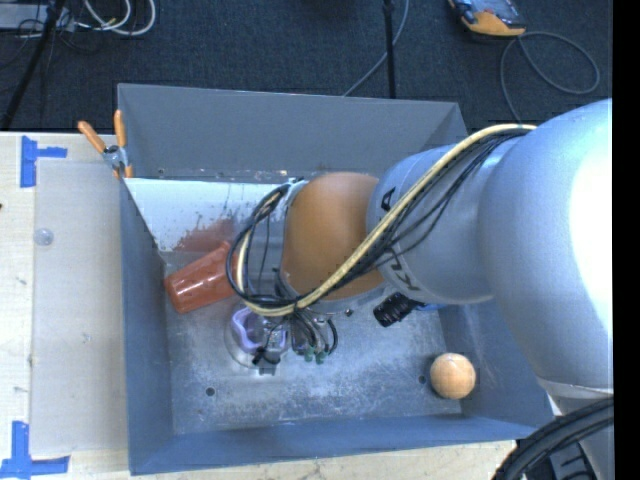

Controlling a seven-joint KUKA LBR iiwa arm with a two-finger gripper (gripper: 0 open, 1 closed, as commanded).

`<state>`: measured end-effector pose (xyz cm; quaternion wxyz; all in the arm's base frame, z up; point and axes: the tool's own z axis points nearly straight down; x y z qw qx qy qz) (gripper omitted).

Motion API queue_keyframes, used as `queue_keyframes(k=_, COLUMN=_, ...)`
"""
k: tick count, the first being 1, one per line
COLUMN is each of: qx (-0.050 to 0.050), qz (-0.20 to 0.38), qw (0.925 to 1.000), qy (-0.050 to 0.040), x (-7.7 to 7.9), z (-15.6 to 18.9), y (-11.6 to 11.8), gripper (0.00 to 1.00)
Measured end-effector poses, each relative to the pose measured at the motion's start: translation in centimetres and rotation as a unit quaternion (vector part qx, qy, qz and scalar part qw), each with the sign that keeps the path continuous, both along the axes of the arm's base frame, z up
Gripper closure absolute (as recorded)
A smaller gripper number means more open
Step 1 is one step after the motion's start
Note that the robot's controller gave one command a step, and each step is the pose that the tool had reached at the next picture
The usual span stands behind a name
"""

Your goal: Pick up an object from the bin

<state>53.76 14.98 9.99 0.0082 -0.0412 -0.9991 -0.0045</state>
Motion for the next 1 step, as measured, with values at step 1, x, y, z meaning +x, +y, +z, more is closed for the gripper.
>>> queue_keyframes(k=1, qx=0.001, qz=-0.008, qw=1.0, qy=-0.006, x=-2.29, z=10.5, y=-0.66, gripper=1.0)
